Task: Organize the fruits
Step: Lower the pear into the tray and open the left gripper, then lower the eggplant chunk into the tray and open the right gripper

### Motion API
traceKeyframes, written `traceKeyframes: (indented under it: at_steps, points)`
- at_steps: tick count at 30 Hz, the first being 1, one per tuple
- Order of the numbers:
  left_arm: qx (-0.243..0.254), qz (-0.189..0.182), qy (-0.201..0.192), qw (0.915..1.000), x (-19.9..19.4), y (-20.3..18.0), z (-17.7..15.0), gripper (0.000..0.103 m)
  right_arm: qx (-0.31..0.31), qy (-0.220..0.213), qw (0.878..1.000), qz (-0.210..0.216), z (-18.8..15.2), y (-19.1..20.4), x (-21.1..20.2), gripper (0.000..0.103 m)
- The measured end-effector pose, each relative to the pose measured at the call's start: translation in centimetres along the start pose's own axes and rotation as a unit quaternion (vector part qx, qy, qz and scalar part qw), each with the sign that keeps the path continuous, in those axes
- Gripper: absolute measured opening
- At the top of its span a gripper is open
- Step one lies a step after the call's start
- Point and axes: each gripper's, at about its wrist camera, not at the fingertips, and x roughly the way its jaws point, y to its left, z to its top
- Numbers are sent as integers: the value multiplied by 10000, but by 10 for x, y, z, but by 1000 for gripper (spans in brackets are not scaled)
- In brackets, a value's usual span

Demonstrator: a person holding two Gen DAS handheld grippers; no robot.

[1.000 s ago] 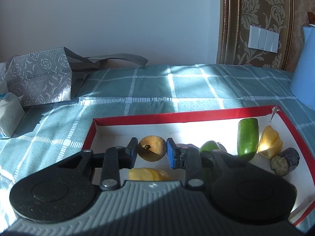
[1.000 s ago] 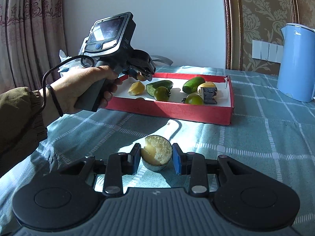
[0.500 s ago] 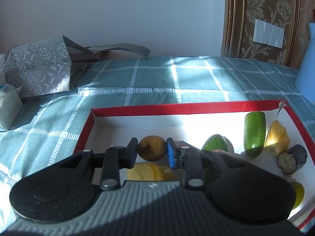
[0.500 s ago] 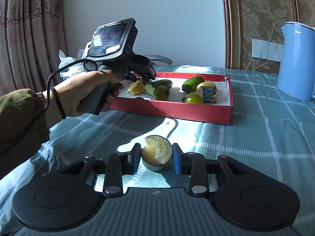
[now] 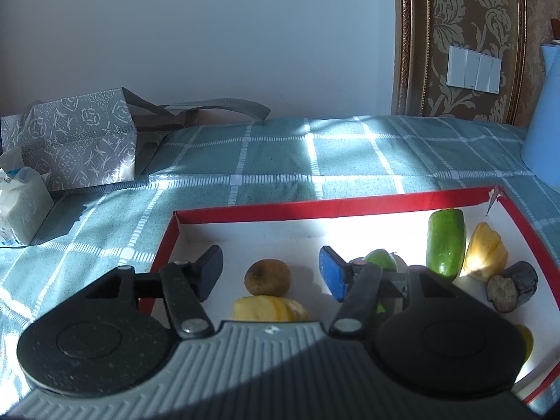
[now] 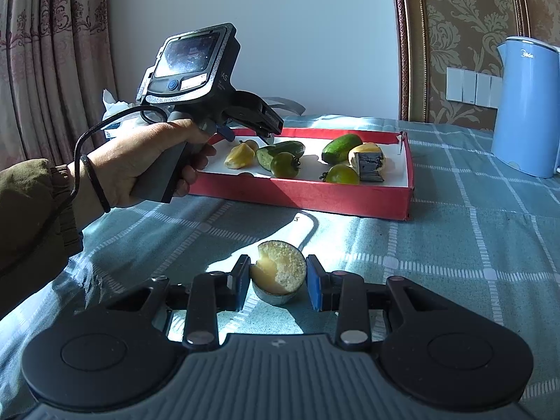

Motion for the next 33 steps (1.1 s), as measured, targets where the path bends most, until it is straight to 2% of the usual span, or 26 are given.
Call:
traceKeyframes:
  at_steps: [6,11,13,15,21,29,33]
  points:
    - [-33,33,-397,9992,-32,6,-4,83,-100,-49,9999,-61,7,3,-1,33]
    - [-368,36,-495,9981,-64,27,-16,85,-170,-145,9996,-157,17,2,-3,33]
    - [-193,320,-752,9965,-87,28,-29,90,-212,-199,9994,-203,25,-2,-3,33]
    - [-95,564,-1025,9931,-107,26,-44,103,-234,-267,9991,-250,34,-6,-2,33]
    - [-258,249,-1035,9940,-113,28,-66,103,-291,-433,9974,-494,59,-19,5,33]
    - [-795,-284,-884,9925,-113,53,-69,103,-185,-532,9963,-650,83,-33,28,33]
    - [-881,37,-994,9911,-115,58,-69,103,-95,-515,9964,-670,92,-37,48,33]
